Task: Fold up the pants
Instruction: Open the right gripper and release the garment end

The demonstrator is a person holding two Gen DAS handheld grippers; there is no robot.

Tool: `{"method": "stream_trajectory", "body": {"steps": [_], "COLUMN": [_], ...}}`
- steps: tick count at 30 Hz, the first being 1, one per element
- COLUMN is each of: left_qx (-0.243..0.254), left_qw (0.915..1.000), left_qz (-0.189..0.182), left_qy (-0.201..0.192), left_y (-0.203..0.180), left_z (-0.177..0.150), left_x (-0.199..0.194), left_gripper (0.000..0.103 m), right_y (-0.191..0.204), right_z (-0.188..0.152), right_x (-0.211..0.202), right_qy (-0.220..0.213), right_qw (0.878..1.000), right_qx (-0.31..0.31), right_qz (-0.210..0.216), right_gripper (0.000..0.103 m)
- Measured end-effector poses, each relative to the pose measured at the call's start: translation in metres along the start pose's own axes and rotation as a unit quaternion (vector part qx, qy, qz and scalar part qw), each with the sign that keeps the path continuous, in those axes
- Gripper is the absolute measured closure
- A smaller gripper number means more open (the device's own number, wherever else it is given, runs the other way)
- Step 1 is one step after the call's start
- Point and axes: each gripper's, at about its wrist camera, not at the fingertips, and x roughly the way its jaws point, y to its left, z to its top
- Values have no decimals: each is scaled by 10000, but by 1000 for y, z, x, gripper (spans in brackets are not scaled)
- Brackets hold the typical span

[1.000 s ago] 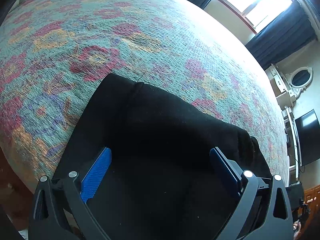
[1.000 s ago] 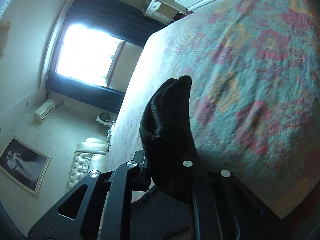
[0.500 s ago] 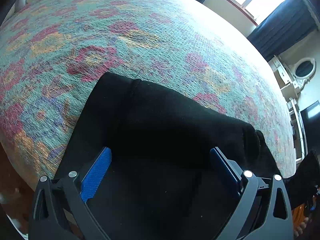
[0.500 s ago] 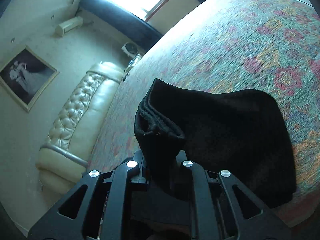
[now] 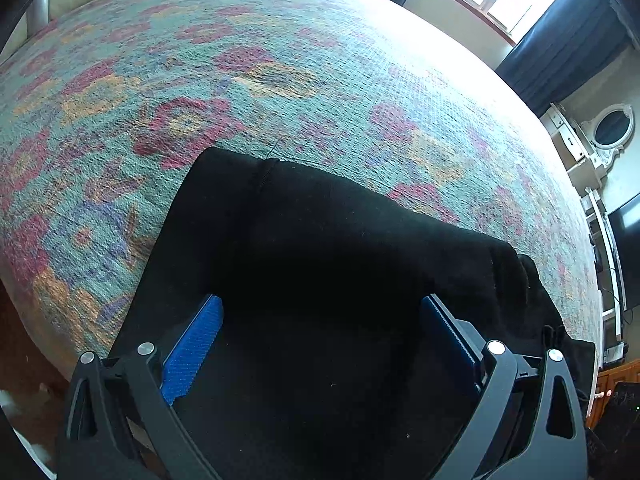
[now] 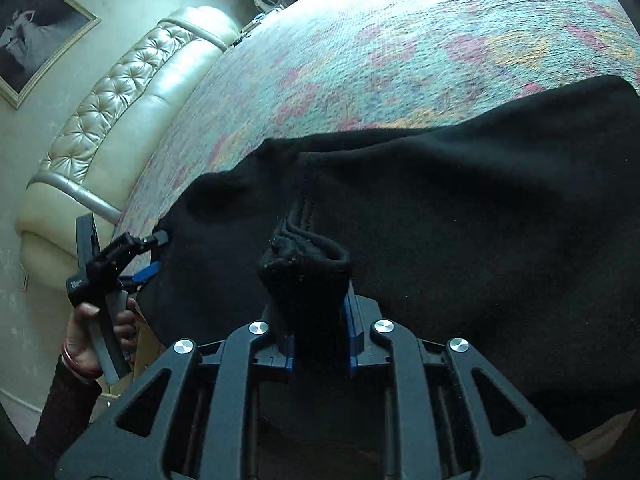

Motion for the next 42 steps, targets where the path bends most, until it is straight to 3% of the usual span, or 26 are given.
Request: {"method": "stream_trajectory", "body": {"steps": [2, 6, 10, 13, 20, 25, 28, 34, 40, 42], "left_qx": [62, 84, 74, 60, 5, -477, -784, -487, -409, -440], "left_qw": [10000, 9999, 9999, 10000, 10000, 9968, 9908, 9917, 9871, 9805], "left_qz": [62, 103, 87, 63, -20, -617, -1069, -1189, -1539, -1863], "left_qy": [-6, -14, -16, -14, 52, 198, 284, -111, 187, 438], "left_y": [-2, -4, -4, -3, 1, 21, 38, 77, 101, 102], "left_z": [-1, -1, -1, -1, 2, 8, 11, 22, 20, 19], "left_x": [0, 0, 1, 0, -2, -14, -23, -52, -41, -30], "left_gripper": [6, 6, 6, 6, 6, 6, 6, 6, 6, 6], "right_y": [-2, 13, 33, 37, 4, -28, -23, -17, -22, -20], "right_z": [-3, -7, -15, -14, 5, -3, -2, -1, -1, -2], "right_x": [-2, -2, -4, -15, -51, -31, -31, -29, -12, -11], "right_qy": [64, 283, 604, 724, 66, 234, 236, 257, 296, 283], "right_qw": [9999, 9984, 9944, 9910, 9902, 9888, 9892, 9896, 9840, 9848], "right_qx": [42, -183, -552, -542, -145, 665, 570, 425, 824, 805], "right_qz": [136, 458, 668, 991, 1385, 1313, 1329, 1348, 1549, 1515], "right_gripper": [71, 47, 33, 33, 33, 32, 33, 31, 30, 30]}}
